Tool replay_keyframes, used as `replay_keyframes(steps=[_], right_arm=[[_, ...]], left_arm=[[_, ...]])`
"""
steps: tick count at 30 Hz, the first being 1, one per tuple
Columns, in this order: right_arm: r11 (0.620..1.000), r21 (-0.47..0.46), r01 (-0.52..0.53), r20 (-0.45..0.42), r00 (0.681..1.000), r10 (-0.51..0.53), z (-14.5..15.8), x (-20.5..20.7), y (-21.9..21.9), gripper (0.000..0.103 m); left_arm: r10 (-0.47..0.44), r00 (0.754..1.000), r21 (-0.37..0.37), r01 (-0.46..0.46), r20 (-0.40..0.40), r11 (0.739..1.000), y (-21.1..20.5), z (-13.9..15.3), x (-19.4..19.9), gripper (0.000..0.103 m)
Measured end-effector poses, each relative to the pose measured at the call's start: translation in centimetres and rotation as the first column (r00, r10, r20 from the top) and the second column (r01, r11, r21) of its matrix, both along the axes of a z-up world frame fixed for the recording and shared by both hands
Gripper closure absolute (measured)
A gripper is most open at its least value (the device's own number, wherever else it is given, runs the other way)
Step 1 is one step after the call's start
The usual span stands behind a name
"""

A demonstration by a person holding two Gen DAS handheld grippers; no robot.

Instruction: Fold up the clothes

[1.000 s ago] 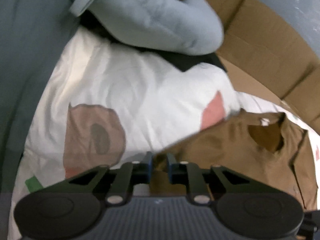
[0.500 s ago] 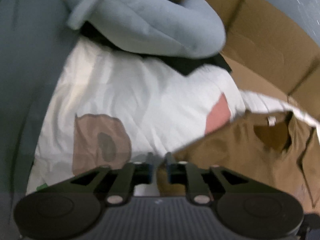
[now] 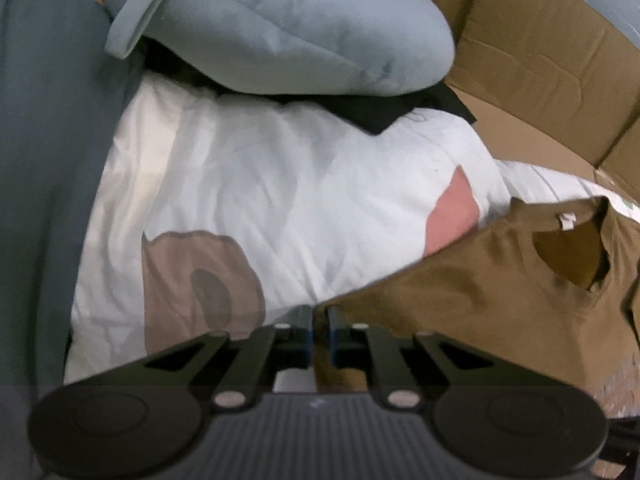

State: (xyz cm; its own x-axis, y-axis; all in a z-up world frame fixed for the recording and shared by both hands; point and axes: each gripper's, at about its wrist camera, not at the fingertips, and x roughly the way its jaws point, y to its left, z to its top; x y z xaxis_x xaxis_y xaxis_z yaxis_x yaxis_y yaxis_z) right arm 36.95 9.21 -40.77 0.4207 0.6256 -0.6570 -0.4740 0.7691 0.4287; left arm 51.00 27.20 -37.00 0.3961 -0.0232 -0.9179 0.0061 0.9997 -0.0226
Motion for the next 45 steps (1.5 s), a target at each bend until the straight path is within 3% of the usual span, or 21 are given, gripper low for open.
replay_keyframes(steps=[2,5,11,16,19,23,33,39,40,41,44,45], right_arm=[[1.0,-0.013,-0.015,0.006,1.0,0.015,-0.8,0.6,0.3,0.101],[0.999,0.05,0.016,-0.077,0.997,-0.012,-2.2,1.5,-0.6,0.099],[0.992,0.118,0.048,-0.092,0.995,-0.037,-2.2,2.0,-2.0,0.086],[0.979,0.17,0.112,-0.164,0.983,-0.084,-3.0,3.1,-2.8,0.086],[0.979,0.167,0.119,-0.165,0.982,-0.092,-3.1,3.4,-2.8,0.102],[0.98,0.16,0.119,-0.145,0.985,-0.096,-2.7,3.5,-2.6,0.102],[0.972,0.169,0.161,-0.149,0.979,-0.136,-3.2,4.2,-3.5,0.1],[0.974,0.148,0.169,-0.153,0.977,-0.147,-2.8,4.1,-4.0,0.09],[0.977,0.137,0.165,-0.145,0.979,-0.145,-2.6,4.0,-4.0,0.088],[0.978,0.131,0.165,-0.14,0.979,-0.147,-2.3,3.9,-4.1,0.083],[0.979,0.107,0.171,-0.127,0.979,-0.157,-1.8,3.5,-4.6,0.065],[0.98,0.096,0.173,-0.123,0.979,-0.161,-1.6,3.4,-4.7,0.063]], left_arm=[[0.032,0.999,-0.023,-0.032,0.002,0.999,0.3,0.1,-0.1,0.091],[0.035,0.999,-0.016,-0.034,0.041,0.999,0.5,1.5,-1.1,0.084],[0.046,0.996,-0.045,-0.043,0.075,0.998,1.4,3.5,-3.1,0.094],[0.013,0.999,-0.083,-0.009,0.044,0.996,0.3,2.9,-3.8,0.096],[-0.006,1.0,-0.097,0.007,0.008,0.995,-0.4,1.7,-3.7,0.098],[0.021,1.0,-0.075,-0.023,-0.015,0.997,-0.6,0.1,-3.1,0.103],[0.086,0.996,-0.017,-0.086,0.013,0.996,-0.2,-1.7,-2.1,0.101],[0.102,0.994,-0.028,-0.101,0.038,0.994,-0.4,-0.5,-3.6,0.099],[0.105,0.994,-0.032,-0.104,0.043,0.994,-0.4,-0.1,-4.1,0.09],[0.1,0.994,-0.032,-0.098,0.047,0.995,-0.5,0.2,-4.7,0.085],[0.072,0.996,-0.037,-0.07,0.051,0.997,-1.0,1.3,-6.4,0.085],[0.063,0.997,-0.04,-0.061,0.052,0.997,-1.1,1.7,-7.0,0.085]])
